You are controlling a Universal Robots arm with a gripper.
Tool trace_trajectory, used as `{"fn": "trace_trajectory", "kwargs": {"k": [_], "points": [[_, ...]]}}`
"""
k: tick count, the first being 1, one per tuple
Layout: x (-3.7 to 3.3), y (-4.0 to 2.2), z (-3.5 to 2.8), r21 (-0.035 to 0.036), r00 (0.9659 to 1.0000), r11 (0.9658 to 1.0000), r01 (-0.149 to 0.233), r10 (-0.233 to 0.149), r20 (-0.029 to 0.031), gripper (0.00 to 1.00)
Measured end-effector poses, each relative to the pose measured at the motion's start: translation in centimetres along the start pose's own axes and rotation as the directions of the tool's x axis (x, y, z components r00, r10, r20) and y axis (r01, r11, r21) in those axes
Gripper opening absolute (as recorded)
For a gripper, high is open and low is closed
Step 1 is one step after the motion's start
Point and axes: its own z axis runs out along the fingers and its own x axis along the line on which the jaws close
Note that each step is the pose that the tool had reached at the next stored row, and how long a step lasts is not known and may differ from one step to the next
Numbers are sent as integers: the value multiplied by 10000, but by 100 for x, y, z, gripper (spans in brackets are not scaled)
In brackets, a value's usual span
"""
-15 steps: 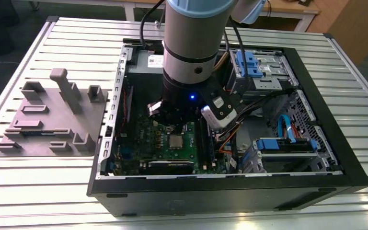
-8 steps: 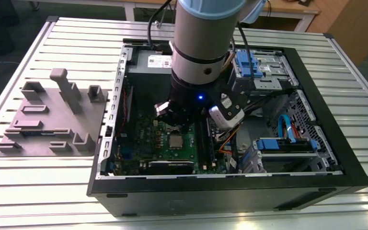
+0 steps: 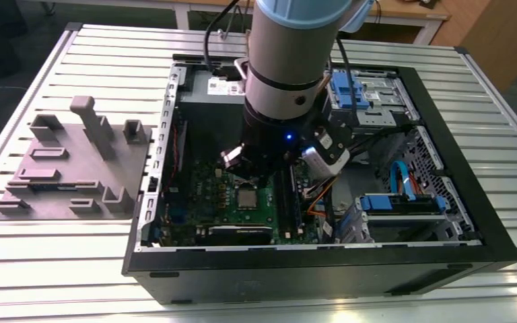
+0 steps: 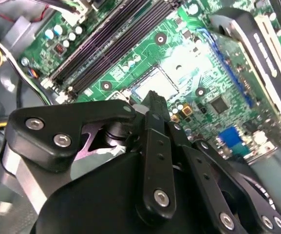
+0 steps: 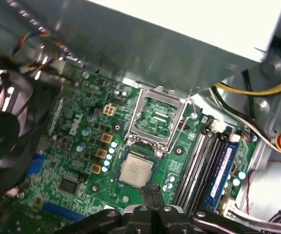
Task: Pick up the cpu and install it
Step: 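Close the cpu cover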
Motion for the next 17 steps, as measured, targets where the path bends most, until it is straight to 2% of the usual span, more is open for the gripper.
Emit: {"fn": "trace_trajectory", "kwargs": {"k": [4, 5, 6, 8, 9, 10, 12, 17], "points": [[0, 0, 2, 12, 9979, 9979, 651, -651, -8, 10], [1, 0, 2, -18, 9975, 9975, 706, -706, 6, 10], [0, 0, 4, -127, 9973, 9972, 735, -735, 57, 10], [0, 0, 2, -433, 9968, 9960, 779, -771, 197, 10], [0, 0, 2, -511, 9965, 9954, 808, -797, 234, 10], [1, 0, 2, -537, 9961, 9949, 858, -846, 245, 10], [0, 1, 2, -535, 9936, 9924, 1112, -1100, 243, 10], [0, 0, 4, -519, 9829, 9816, 1838, -1828, 230, 10]]}}
